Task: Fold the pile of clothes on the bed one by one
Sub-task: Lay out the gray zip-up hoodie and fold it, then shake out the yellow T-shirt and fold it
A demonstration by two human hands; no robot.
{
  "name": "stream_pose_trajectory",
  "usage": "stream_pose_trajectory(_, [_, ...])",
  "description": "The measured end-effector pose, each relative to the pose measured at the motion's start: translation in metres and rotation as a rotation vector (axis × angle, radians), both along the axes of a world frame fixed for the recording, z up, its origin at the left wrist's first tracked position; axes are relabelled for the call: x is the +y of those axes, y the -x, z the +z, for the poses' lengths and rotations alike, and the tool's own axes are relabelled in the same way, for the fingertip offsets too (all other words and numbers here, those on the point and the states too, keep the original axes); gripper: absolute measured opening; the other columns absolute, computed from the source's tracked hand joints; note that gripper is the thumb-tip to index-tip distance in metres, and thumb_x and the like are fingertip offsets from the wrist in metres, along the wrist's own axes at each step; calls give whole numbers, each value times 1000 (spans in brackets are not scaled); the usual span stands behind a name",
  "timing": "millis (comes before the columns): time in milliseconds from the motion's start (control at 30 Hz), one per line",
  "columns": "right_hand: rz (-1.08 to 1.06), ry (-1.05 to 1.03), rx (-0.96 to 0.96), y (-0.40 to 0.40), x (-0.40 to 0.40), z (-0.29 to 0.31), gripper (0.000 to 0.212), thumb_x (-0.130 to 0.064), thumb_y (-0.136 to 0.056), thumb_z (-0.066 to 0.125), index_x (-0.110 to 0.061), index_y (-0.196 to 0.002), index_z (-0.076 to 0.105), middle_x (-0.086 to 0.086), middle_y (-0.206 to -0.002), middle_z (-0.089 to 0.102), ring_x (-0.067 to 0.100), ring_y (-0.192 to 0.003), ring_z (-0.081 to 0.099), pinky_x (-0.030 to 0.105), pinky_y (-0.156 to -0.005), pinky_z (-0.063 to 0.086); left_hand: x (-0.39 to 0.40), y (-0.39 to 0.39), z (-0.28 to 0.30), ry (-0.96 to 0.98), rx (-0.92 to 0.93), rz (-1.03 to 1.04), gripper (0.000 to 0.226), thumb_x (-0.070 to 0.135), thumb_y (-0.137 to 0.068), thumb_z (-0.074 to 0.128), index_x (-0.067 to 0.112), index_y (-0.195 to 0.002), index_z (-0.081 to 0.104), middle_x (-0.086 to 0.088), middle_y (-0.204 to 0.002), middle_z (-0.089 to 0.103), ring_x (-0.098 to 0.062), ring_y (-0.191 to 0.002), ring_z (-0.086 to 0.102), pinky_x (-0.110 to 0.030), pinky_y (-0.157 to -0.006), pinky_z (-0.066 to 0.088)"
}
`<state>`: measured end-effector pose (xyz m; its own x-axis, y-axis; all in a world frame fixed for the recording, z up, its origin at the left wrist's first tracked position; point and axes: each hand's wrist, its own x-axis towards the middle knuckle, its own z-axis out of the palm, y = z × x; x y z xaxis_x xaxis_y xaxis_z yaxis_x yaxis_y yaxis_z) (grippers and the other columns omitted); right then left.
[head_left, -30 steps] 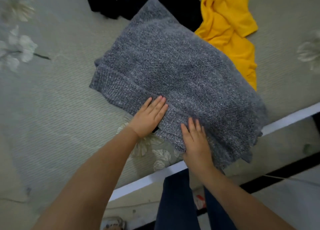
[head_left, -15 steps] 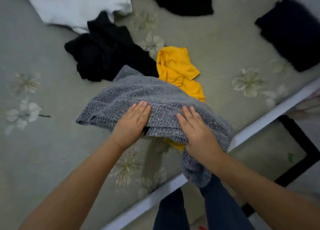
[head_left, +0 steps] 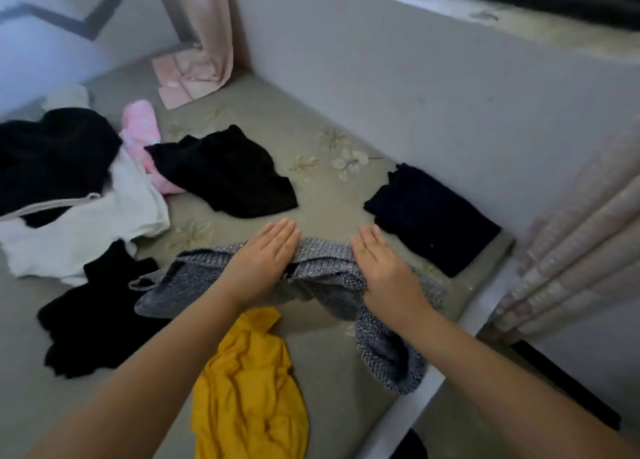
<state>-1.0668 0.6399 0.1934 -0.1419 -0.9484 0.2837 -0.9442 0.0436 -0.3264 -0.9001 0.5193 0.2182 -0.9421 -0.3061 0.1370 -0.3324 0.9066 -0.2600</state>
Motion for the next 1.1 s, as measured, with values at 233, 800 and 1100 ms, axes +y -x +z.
stream_pose_trajectory(233, [-272,52,136,196,-26,13,72,31,-40,68,21,-110,54,41,-114,53,58,-104,51,61,-78,45,-61,238,1,-17,62,-112,43,-7,-83,40,-14,-125,42,-32,-130,44,-45,-120,45,-47,-105,29])
stream_pose_trajectory(800, [-193,-762,-27,279,-45,-262,90,-38,-85,58,-25,-146,-6,7,-154,-16,26,-142,-13,47,-112,-6,-89,340,-254,-581,-587,248,71,14,-96,37,7,-142,-17,-11,-152,-18,-25,-141,-13,-34,-115,-1])
stream_pose_trajectory(1100, [-195,-668,2,243,-50,-253,86,-43,-84,58,-15,-147,6,18,-153,-8,35,-141,-11,48,-109,-13,-52,277,-293,-627,-213,382,64,5,-92,29,5,-142,-11,-10,-153,-12,-20,-141,-14,-27,-106,-17])
